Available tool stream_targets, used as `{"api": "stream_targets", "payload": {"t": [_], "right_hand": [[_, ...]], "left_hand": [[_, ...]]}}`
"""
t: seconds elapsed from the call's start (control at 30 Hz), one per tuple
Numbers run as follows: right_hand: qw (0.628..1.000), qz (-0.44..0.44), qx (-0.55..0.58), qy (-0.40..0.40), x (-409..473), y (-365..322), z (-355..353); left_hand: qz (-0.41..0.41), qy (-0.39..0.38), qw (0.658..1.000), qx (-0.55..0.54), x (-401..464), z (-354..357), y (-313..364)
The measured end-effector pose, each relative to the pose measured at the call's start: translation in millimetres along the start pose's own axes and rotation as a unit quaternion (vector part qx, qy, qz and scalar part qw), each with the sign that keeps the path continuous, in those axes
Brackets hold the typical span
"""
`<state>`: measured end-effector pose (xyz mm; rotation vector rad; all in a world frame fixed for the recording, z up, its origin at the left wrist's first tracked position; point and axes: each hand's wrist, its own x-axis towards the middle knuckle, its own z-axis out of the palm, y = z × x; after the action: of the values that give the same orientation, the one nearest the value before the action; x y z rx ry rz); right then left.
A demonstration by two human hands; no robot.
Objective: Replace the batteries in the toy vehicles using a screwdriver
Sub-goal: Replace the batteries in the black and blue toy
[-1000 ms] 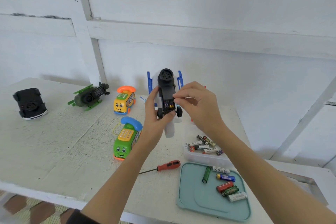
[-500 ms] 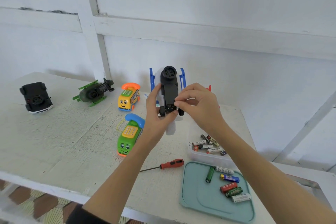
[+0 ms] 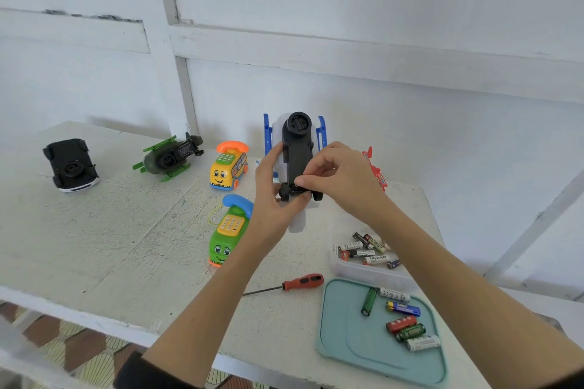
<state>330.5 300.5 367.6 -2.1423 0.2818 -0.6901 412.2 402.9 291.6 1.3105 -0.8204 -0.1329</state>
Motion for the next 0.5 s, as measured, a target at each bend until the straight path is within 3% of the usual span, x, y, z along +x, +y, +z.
{"api": "stream_targets", "payload": {"t": [0.5], "right_hand": [[0.991, 0.036, -0.091, -0.089, 3.2, -1.6, -6.8]], "left_hand": [[-0.001, -0.009, 0.998, 0.057, -5.5, 2.5, -3.7]]}}
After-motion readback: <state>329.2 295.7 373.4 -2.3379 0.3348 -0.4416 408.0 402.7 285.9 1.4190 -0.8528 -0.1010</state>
